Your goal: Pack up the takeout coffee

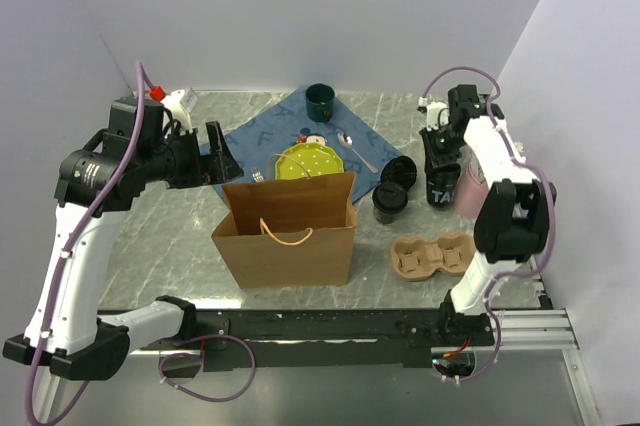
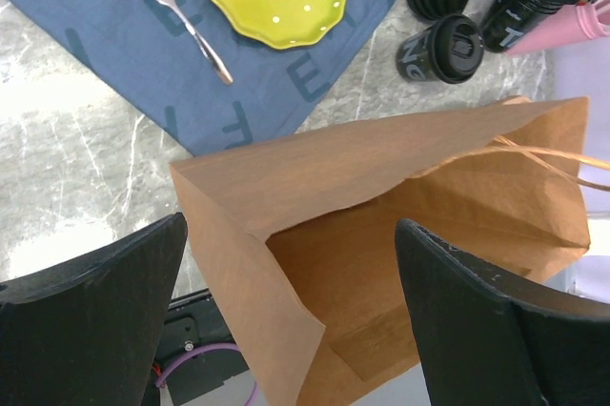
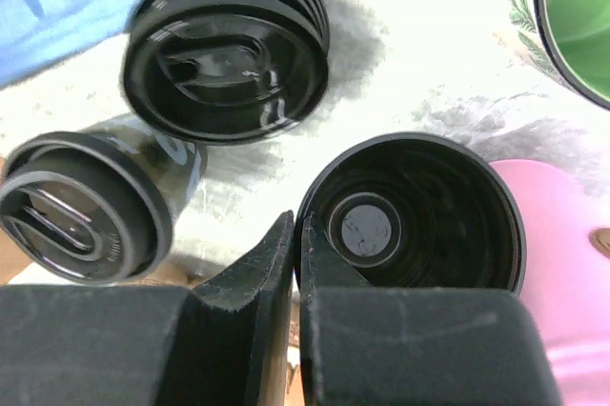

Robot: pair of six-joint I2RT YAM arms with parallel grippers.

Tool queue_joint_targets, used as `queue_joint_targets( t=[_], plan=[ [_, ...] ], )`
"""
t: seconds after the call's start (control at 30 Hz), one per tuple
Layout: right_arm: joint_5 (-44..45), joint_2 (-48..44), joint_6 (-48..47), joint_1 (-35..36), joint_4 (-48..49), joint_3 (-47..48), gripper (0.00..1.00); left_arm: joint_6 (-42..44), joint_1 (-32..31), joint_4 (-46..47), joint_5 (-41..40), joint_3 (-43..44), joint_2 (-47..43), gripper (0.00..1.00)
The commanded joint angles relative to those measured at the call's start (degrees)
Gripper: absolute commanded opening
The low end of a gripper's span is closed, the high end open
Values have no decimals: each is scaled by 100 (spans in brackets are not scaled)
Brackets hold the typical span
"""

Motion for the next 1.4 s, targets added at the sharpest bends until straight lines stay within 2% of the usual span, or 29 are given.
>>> queue_joint_targets(
  t=[0.0, 0.27, 0.4, 0.8, 0.9, 1.0, 1.13, 1.27, 1.37],
  plan=[
    [674, -763, 290, 232, 1156, -504, 0, 25, -102, 235, 125, 169, -107, 97],
    [1070, -1458, 651, 496, 2763, -1779, 0, 60, -260, 226, 54, 222, -81, 97],
    [966, -1642, 1080, 514, 3485, -2340, 0, 78, -348, 244, -16, 257, -72, 97],
    [1501, -1950, 1451, 786, 4444, -3159, 2, 148, -489, 191, -218, 362, 16, 97],
    [1572, -1985, 1495, 778, 4436, -3177, 7, 139, -489, 191, -244, 406, 60, 97],
    [1651, -2047, 1574, 778, 4348, -3177, 16, 139, -489, 165, -297, 459, 78, 97],
    [1660, -2205, 1513, 778, 4242, -3194, 35, 96, -489, 112, -499, 512, 78, 96],
    [1704, -2284, 1495, 778, 3936, -3081, 38, -53, -489, 68, -788, 485, 78, 97],
    [1835, -2346, 1521, 760, 3576, -2800, 41, -150, -480, -2, -1325, 555, 69, 96]
  ],
)
